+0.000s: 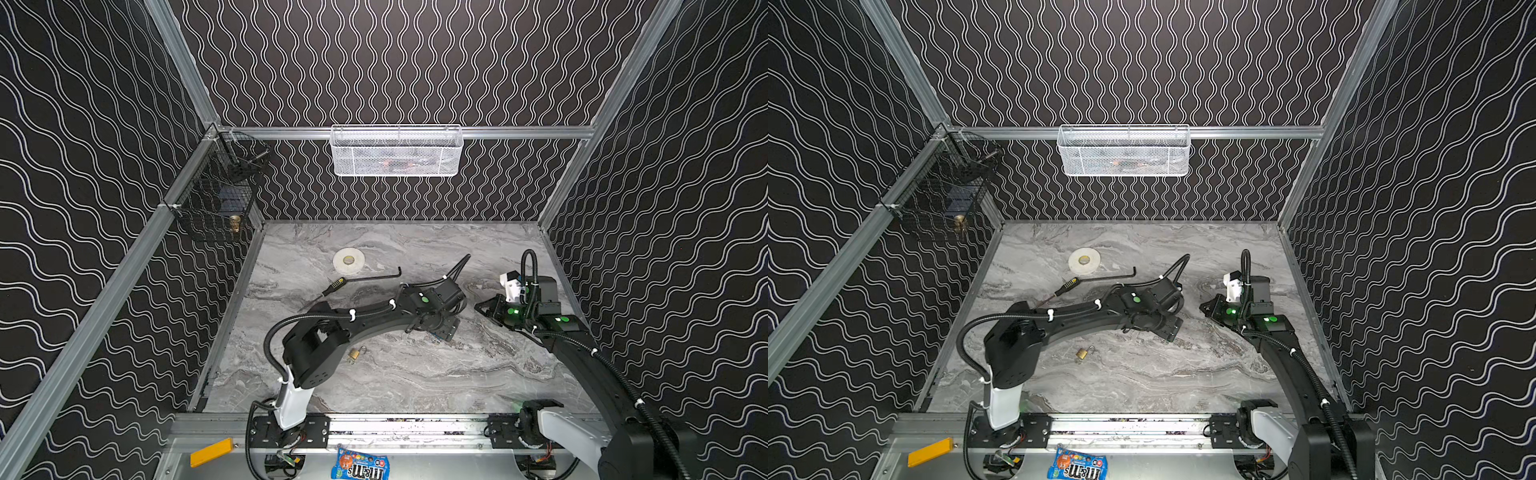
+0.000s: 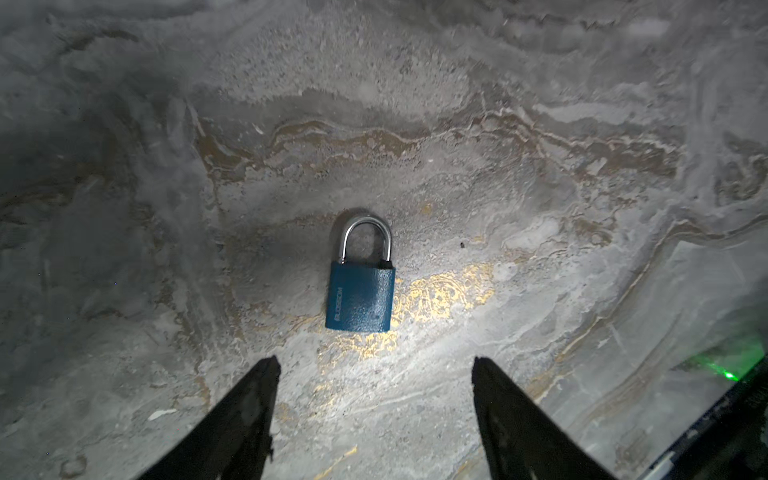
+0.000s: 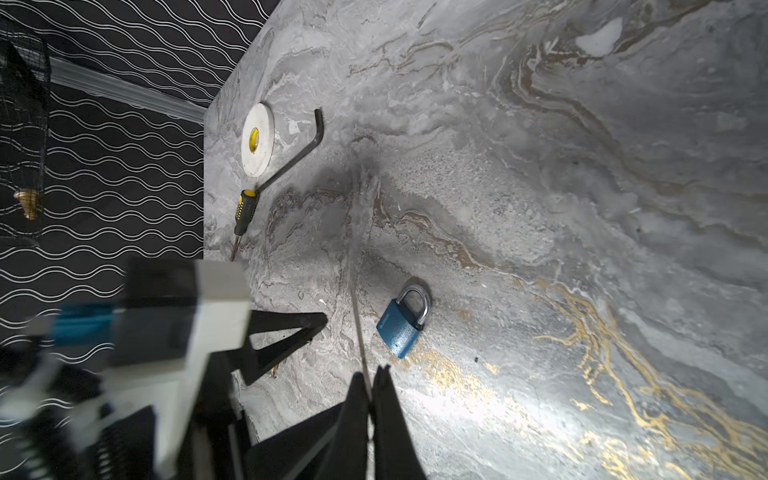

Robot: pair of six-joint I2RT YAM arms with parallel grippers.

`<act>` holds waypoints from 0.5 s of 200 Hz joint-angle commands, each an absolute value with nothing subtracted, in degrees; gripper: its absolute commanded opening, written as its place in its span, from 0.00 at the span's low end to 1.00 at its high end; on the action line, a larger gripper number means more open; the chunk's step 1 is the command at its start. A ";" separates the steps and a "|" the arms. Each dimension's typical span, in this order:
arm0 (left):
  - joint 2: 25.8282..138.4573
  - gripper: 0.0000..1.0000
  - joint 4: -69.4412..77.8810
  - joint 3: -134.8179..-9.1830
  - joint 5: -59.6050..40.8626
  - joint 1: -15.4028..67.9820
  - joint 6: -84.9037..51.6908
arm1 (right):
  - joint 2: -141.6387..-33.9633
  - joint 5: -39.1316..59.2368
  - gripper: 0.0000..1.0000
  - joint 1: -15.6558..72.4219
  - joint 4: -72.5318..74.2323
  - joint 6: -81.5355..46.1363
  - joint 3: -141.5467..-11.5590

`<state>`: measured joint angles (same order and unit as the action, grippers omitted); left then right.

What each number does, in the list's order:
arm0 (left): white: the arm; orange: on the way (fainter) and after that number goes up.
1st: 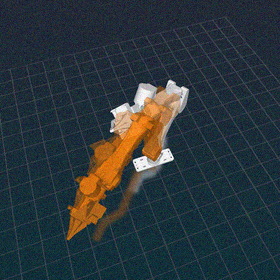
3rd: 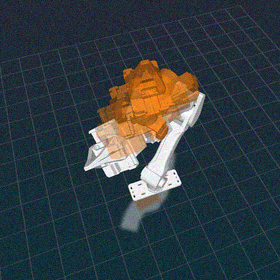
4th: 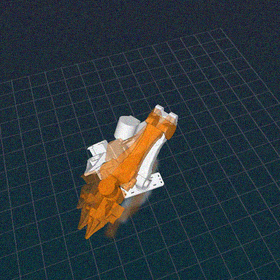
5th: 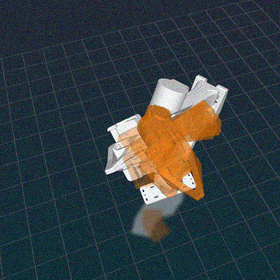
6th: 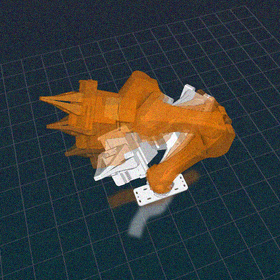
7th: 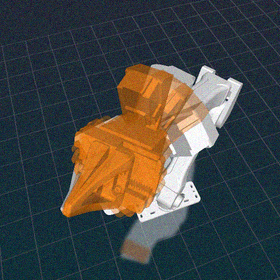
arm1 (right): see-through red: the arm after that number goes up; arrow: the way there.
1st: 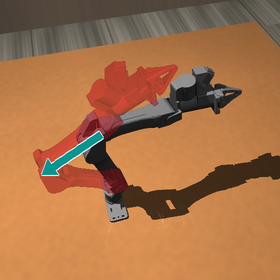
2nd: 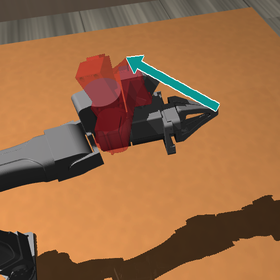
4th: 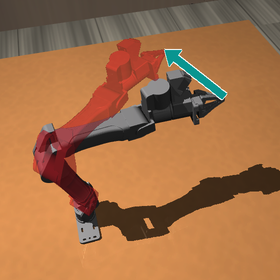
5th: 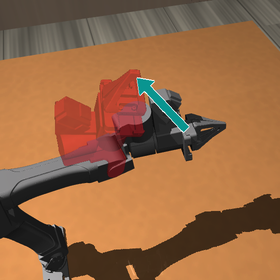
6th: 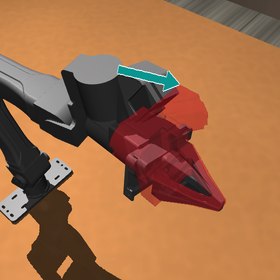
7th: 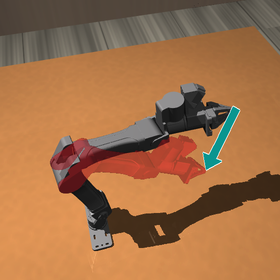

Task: Unlock with the key
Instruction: 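Move the left gripper over the blue padlock and lower it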

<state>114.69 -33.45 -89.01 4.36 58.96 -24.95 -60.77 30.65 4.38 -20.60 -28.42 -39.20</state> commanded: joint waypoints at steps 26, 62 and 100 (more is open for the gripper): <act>120.70 0.75 -37.82 -93.89 4.34 59.06 -24.43 | -61.71 31.75 0.00 3.61 -20.00 -27.39 -38.87; 124.97 0.72 -40.88 -98.15 6.33 59.13 -26.33 | -62.66 33.14 0.00 3.19 -19.03 -27.34 -38.01; 127.57 0.71 -41.69 -99.77 5.87 59.15 -27.50 | -62.88 33.25 0.00 2.81 -18.89 -26.87 -37.65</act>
